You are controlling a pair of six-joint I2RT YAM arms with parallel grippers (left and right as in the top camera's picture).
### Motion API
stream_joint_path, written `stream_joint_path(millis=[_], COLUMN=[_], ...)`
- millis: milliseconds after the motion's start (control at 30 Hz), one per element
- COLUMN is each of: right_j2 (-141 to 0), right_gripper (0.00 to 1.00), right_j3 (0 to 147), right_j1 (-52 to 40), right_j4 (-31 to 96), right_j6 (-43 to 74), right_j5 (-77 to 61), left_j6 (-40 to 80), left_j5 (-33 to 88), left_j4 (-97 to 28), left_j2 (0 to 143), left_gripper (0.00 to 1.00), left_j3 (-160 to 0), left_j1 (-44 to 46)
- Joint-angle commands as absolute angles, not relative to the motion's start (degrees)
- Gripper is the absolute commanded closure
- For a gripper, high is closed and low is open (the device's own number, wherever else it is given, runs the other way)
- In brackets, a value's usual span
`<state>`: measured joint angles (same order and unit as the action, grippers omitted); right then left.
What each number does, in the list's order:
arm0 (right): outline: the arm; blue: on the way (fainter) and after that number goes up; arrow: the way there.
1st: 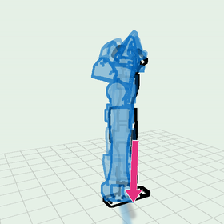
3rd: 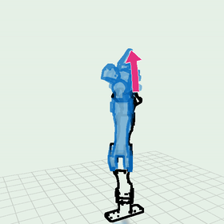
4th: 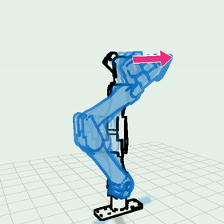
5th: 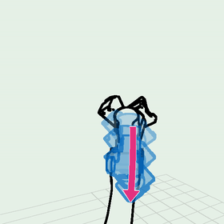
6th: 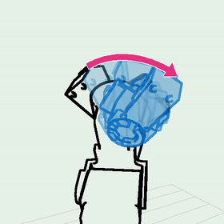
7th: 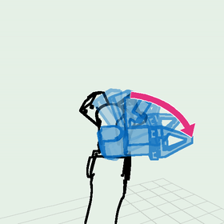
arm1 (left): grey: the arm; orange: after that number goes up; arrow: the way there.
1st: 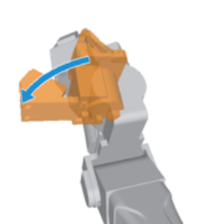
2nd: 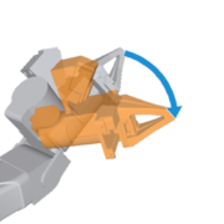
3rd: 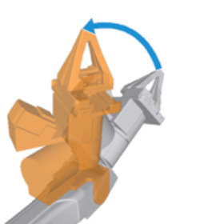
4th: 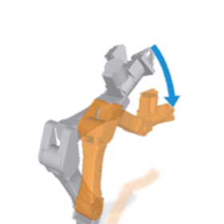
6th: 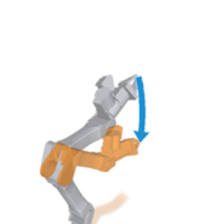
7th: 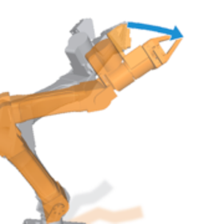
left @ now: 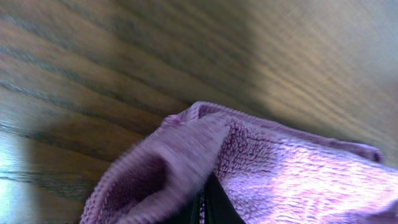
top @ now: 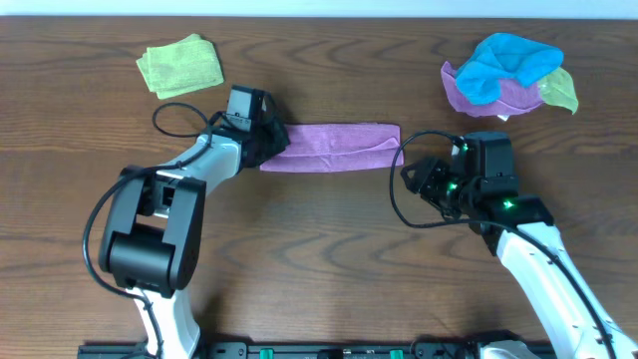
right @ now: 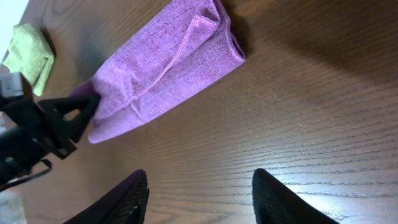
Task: Fold the cloth
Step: 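Grasp the strip ends with both grippers and lift them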
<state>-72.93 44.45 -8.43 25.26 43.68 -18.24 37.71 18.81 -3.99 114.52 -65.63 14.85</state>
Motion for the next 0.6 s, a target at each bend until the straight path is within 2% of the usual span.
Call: stream_joint_path(millis=[0,100,567], right_j2=[-72.71,-74.32,-92.36], right_gripper=[0.42,0.37,0.34], right_j3=[43.86,42.54,41.06], right_j1=[-7.81,-7.9,-8.01], right_j4=[24.03,20.34,3.9], right_j6=[44.77,46.11,52.31], right_j5=[-17.8,-17.87,-20.21], left_j6=[38.17,38.17,38.13], left_j5=[17.41,17.52,17.8], left_j4=[-4.01,-4.08,-6.92], left_j2=[116.95,118.04,118.28], left_gripper=[0.94,0.94,0.94], left_j3=[-66.5,-66.5,-66.5], left_j1=[15.9,16.47,16.97])
